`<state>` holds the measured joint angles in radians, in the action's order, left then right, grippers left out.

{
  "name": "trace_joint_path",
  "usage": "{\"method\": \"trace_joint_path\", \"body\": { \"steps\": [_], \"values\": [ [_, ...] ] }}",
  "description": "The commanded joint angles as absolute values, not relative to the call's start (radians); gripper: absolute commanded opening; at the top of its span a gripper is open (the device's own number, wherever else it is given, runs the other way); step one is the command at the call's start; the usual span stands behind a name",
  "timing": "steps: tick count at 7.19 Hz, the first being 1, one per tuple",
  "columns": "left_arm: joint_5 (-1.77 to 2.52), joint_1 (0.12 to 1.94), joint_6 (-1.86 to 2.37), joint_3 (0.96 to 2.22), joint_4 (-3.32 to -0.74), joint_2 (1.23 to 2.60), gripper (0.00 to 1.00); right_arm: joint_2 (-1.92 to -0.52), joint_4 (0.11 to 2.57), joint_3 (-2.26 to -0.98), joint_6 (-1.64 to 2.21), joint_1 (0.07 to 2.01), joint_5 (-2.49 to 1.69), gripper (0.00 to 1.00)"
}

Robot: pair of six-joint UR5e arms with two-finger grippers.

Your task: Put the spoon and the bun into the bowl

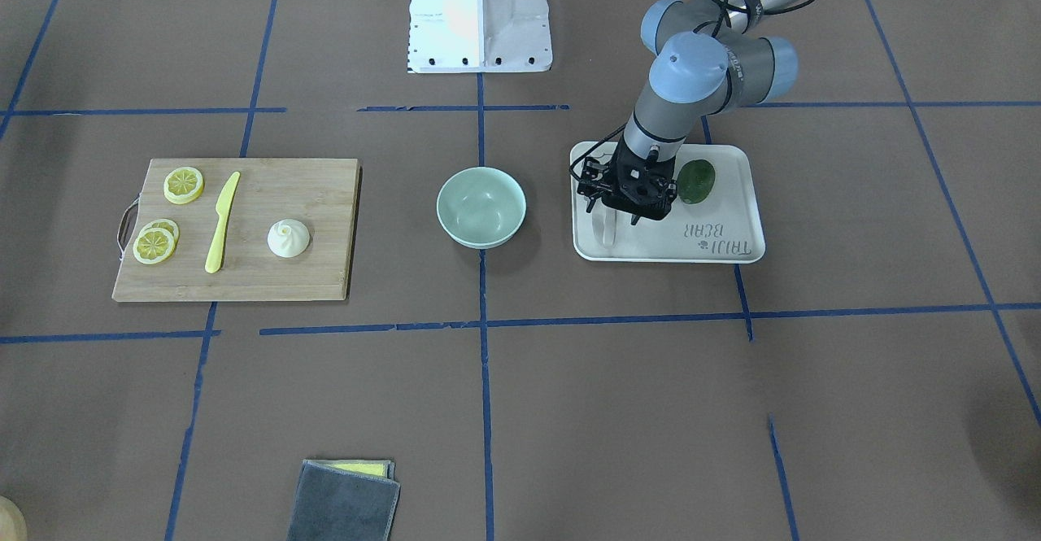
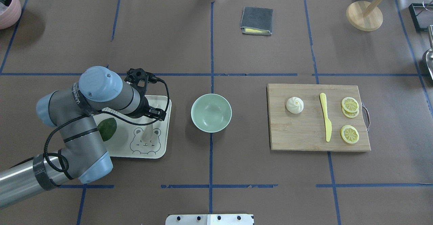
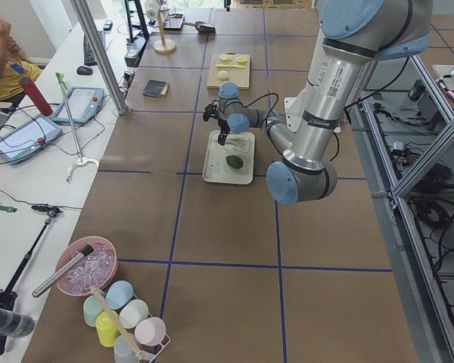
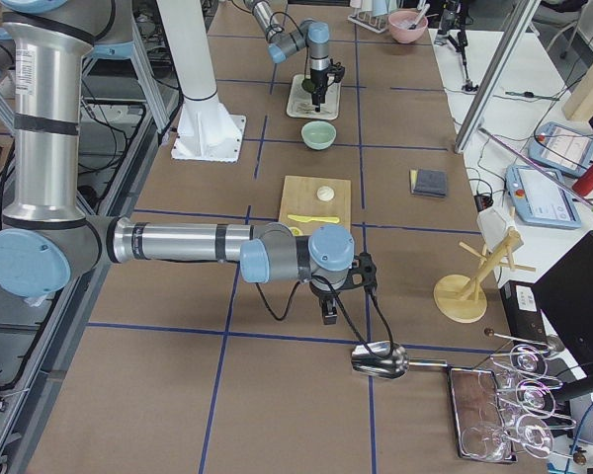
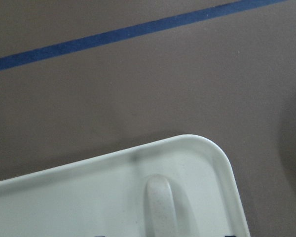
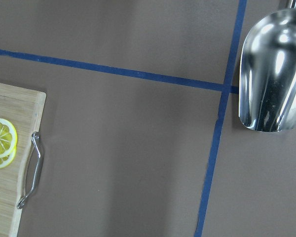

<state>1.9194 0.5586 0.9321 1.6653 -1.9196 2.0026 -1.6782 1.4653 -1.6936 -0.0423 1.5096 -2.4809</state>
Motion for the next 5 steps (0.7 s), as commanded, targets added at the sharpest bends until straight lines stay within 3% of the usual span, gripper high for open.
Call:
{"method": "trace_joint_path", "body": {
  "steps": [1, 3, 4, 5],
  "values": [
    [1.919, 0.552, 0.934, 1.666, -1.917, 2.0, 0.55, -1.678, 1.466, -1.694, -0.041, 1.509, -2.483, 1.0],
    [1.919, 0.554, 0.934, 1.664, -1.91, 1.993, 0.43, -1.677, 1.468, -1.692, -0.041, 1.509, -2.502, 1.0],
    [1.919, 0.554, 0.934, 1.667, -1.907, 1.993, 0.27, -1.677, 1.468, -1.692, -0.041, 1.509, -2.502, 1.0],
    [1.922, 0.554, 0.936, 1.67, -1.905, 1.994, 0.0, -1.677, 1.468, -1.69, -0.041, 1.508, -2.502, 1.0]
  ]
}}
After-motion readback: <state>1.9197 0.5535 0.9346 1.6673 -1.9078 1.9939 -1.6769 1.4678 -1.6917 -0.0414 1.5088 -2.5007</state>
